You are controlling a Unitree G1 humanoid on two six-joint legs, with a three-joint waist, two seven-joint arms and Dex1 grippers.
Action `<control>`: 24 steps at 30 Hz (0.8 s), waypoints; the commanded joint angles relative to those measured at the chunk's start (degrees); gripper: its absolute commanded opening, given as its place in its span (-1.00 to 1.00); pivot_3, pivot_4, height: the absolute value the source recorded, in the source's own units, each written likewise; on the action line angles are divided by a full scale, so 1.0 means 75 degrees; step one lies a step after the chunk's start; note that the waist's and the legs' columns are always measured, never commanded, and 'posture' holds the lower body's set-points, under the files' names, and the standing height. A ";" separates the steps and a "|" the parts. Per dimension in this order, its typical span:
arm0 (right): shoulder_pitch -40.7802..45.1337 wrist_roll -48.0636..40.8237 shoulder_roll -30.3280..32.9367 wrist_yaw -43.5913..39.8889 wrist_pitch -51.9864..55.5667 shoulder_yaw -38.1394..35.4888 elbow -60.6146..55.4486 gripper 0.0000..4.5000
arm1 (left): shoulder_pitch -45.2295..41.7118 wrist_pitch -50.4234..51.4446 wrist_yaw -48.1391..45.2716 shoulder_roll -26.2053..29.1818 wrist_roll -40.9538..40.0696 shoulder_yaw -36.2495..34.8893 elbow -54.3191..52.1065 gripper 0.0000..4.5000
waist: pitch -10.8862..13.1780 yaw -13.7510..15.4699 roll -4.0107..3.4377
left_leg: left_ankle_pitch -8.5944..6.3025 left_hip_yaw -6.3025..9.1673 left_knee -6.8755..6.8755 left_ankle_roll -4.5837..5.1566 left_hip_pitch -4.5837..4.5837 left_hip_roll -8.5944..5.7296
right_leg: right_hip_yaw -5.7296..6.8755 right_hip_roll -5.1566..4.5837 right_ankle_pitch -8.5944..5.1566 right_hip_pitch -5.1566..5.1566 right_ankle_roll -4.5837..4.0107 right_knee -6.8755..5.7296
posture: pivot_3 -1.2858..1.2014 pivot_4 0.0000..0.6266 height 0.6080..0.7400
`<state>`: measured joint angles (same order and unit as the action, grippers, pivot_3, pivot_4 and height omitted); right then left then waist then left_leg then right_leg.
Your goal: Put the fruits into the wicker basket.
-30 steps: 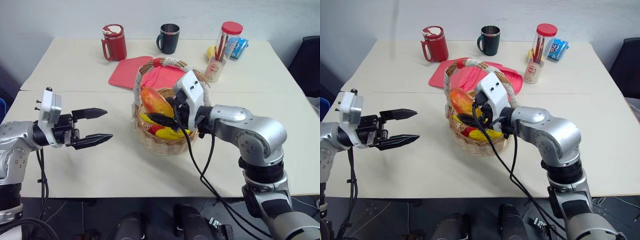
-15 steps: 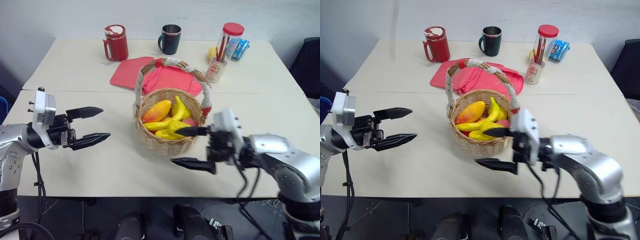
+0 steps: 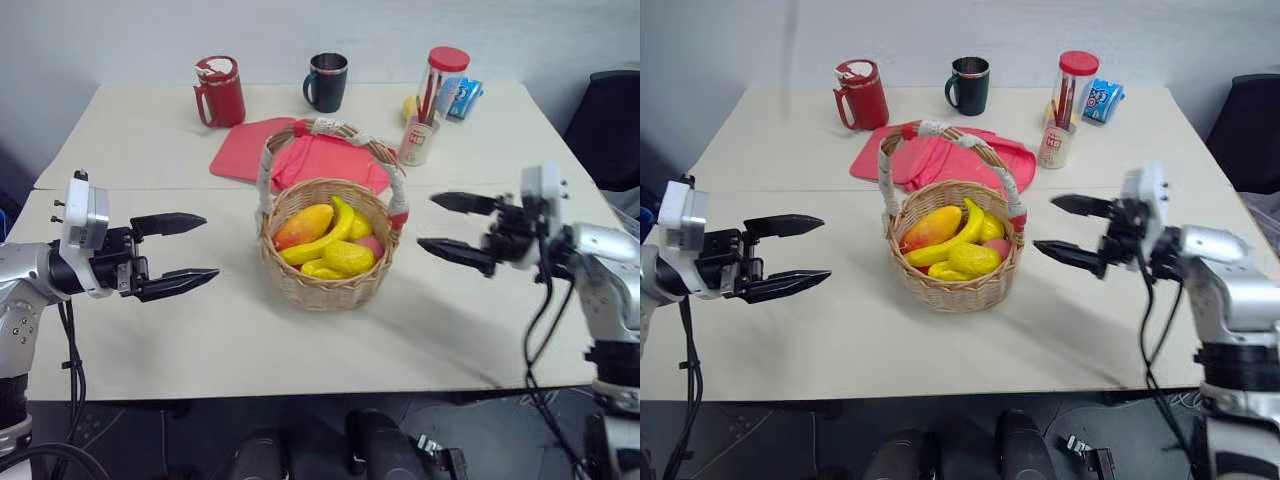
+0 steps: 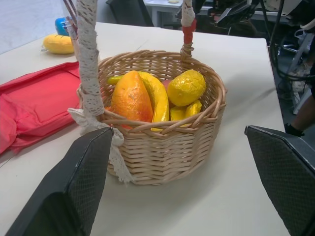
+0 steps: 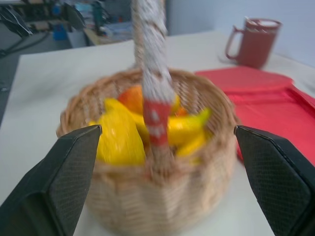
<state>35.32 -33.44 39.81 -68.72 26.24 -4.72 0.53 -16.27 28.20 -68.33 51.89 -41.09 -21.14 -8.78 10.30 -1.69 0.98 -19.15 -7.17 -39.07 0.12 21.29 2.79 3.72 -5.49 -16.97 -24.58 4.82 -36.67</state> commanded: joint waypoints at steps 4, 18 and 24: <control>0.0790 0.0219 -0.0329 -0.0480 0.0052 0.0720 0.0499 0.45 | -0.0235 0.0091 0.0096 -0.0053 -0.0267 0.0097 -0.0516 1.00 | 0.0000 0.0064 0.0000 | -0.0006 0.0010 -0.0007 0.0016 0.0013 -0.0012 | 0.0003 -0.0013 0.0001 0.0005 0.0002 -0.0015 | 0.03 -0.52 1.00; -0.1152 -0.0580 0.1324 -0.0386 0.0683 -0.1654 -0.0184 -0.91 | -0.0308 0.0129 0.0215 -0.0406 -0.0310 0.0435 -0.0628 1.00 | 0.0000 0.0215 0.0000 | -0.0014 0.0011 -0.0010 0.0027 0.0021 -0.0018 | 0.0015 -0.0016 0.0004 0.0008 0.0007 -0.0002 | 0.03 -0.52 1.00; -0.3388 -0.0345 0.1359 0.1123 0.0254 -0.4727 -0.0546 -0.91 | -0.0495 -0.0027 0.0138 -0.0609 -0.0111 0.0653 -0.0200 1.00 | 0.0000 0.0351 -0.0001 | -0.0015 0.0007 -0.0009 0.0027 0.0016 -0.0019 | 0.0015 -0.0009 0.0004 0.0014 0.0007 0.0031 | 0.03 -0.52 1.00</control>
<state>10.92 -35.82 49.27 -63.51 30.70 -33.47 -1.78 -18.16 29.44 -66.86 47.56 -42.29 -16.58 -10.44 10.30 0.94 0.98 -19.24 -7.16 -39.14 0.33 21.37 2.63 3.79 -5.56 -16.93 -24.47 4.89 -36.46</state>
